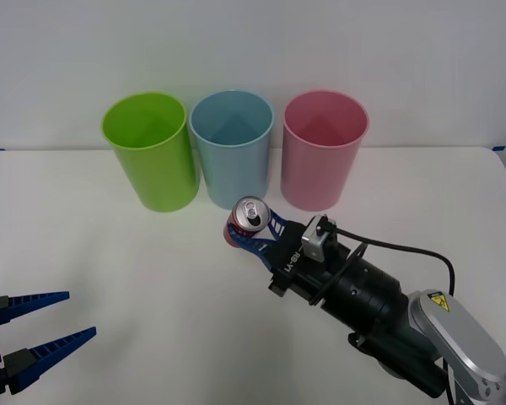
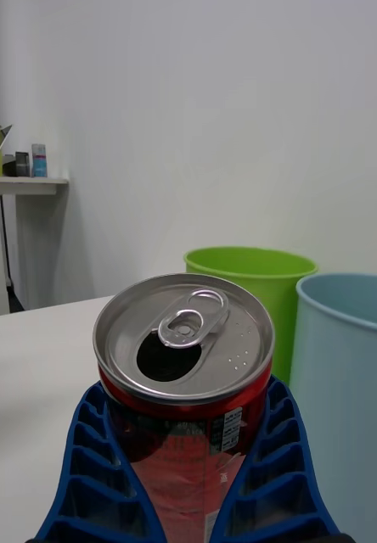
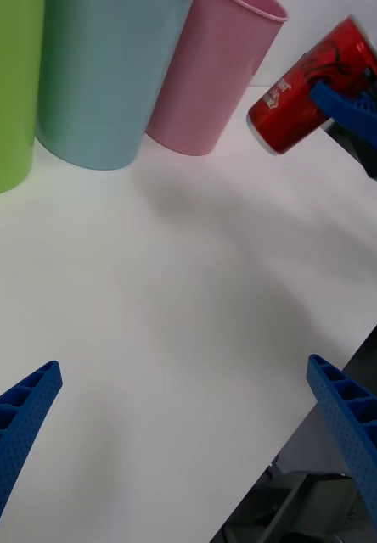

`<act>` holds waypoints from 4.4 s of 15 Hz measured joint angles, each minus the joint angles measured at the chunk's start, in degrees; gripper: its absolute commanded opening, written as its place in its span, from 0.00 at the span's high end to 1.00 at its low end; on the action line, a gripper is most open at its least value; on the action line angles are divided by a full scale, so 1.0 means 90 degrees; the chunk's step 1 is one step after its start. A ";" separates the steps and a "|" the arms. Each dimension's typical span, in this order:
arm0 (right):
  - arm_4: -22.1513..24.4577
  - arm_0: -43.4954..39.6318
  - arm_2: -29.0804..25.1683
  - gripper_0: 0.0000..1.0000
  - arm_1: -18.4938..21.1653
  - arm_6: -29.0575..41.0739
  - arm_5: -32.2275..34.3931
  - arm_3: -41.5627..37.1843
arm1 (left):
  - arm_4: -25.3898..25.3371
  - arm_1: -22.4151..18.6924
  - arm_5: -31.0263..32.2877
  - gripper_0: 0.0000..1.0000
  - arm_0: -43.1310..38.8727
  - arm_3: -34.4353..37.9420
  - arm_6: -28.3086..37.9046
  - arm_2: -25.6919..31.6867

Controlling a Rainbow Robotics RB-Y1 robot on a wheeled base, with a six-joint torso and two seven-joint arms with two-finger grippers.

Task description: Put cans in the blue bin and PET bottles in the pink bin and trash in the green bin.

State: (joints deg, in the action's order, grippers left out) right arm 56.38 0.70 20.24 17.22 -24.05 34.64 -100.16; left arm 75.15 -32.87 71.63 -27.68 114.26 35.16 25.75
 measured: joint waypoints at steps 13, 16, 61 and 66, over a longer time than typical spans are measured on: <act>0.0823 0.1049 -0.0209 1.00 -0.0264 0.1186 -0.1365 -0.0607 | 0.0000 0.0000 0.0000 0.00 0.0000 0.0000 0.0000 0.0000; 0.1527 0.1413 -0.0177 1.00 -0.0280 0.2051 -0.1796 -0.0589 | 0.0000 0.0000 0.0000 0.00 0.0000 0.0000 0.0000 0.0000; 0.2426 0.4581 0.0095 0.00 -0.0646 0.3253 -0.2813 0.3396 | 0.0000 0.0000 0.0000 0.00 0.0000 0.0000 0.0000 0.0000; 0.2426 0.4581 0.0095 0.00 -0.0608 0.3222 -0.2813 0.3395 | 0.0000 0.0000 0.0000 0.00 0.0000 0.0000 0.0000 0.0000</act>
State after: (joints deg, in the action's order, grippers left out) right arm 78.22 41.93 21.09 11.75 4.94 9.33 -69.60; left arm 75.15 -32.87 71.63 -27.69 114.26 35.16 25.75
